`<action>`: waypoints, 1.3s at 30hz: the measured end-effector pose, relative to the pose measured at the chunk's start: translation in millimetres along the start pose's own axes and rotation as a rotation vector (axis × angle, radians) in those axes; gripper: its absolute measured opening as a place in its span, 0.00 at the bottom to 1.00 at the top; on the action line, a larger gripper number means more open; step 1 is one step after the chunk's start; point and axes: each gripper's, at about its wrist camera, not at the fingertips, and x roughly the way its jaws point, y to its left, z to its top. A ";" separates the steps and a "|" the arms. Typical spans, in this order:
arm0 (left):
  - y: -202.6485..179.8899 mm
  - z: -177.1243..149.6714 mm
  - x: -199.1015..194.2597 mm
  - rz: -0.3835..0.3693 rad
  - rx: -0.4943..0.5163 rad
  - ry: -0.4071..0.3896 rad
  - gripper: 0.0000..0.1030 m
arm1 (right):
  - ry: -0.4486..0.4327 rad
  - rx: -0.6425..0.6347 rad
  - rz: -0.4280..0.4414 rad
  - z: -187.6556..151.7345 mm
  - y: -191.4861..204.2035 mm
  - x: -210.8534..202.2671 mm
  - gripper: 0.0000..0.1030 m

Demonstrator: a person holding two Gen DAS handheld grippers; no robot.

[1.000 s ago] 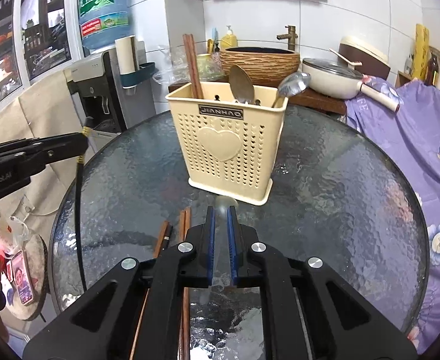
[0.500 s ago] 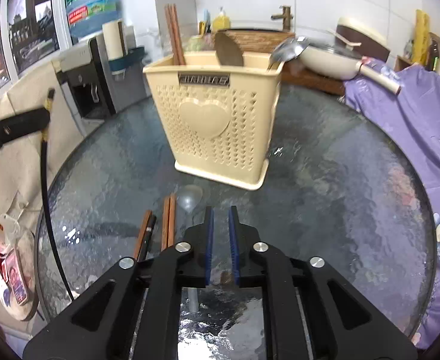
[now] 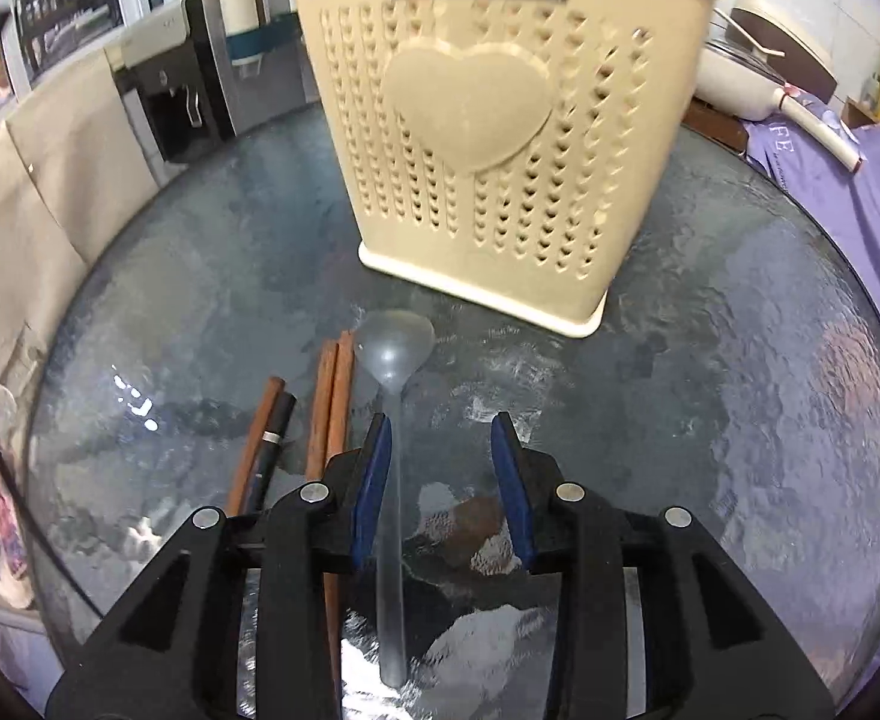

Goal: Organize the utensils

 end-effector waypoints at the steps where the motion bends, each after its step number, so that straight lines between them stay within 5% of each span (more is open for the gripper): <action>1: 0.1 0.1 -0.6 -0.002 -0.001 0.000 0.06 | 0.004 -0.002 0.005 -0.4 0.9 1.7 0.34; 31: 8.3 -0.1 0.7 -0.010 -0.024 0.005 0.06 | 0.009 -0.019 -0.005 33.2 33.4 35.5 0.32; 39: 7.4 1.6 -3.8 -0.018 -0.027 -0.005 0.06 | -0.091 0.005 0.033 30.9 23.6 -1.3 0.32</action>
